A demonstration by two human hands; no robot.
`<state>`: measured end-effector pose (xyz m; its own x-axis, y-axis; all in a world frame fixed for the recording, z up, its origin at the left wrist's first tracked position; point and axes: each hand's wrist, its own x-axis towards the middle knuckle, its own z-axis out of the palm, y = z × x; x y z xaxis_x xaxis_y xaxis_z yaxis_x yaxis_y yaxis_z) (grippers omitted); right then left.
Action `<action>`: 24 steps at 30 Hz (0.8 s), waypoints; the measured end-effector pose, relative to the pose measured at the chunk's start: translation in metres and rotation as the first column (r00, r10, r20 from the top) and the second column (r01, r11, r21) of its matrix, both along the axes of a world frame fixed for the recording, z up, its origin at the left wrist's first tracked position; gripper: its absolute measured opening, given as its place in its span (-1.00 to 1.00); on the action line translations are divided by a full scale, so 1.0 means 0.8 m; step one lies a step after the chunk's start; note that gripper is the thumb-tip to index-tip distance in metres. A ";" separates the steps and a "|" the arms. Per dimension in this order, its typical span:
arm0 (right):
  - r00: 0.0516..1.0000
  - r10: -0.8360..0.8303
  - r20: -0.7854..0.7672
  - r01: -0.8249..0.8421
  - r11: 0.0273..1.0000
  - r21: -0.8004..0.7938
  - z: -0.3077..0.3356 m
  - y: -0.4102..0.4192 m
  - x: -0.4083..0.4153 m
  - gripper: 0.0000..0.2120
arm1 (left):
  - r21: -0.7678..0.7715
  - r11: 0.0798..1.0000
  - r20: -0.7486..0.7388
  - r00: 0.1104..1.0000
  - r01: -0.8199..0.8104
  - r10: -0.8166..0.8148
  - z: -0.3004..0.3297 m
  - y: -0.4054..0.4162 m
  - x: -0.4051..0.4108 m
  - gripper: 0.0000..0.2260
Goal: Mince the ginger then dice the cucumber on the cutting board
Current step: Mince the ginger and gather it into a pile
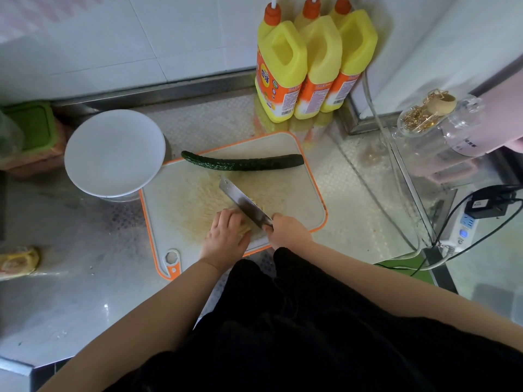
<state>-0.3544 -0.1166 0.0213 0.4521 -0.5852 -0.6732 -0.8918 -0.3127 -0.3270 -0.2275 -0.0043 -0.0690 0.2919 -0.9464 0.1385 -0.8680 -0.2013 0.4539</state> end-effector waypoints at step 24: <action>0.993 -0.028 -0.117 0.024 0.999 -0.039 0.009 0.035 0.019 -0.78 | -0.135 0.988 -0.039 0.995 0.081 -0.087 -0.003 0.001 0.014 -0.82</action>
<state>-0.3391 -0.0888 0.0285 0.3553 -0.6215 -0.6982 -0.9314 -0.2987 -0.2081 -0.2164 -0.0038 -0.0716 0.2214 -0.9416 0.2539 -0.8574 -0.0639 0.5107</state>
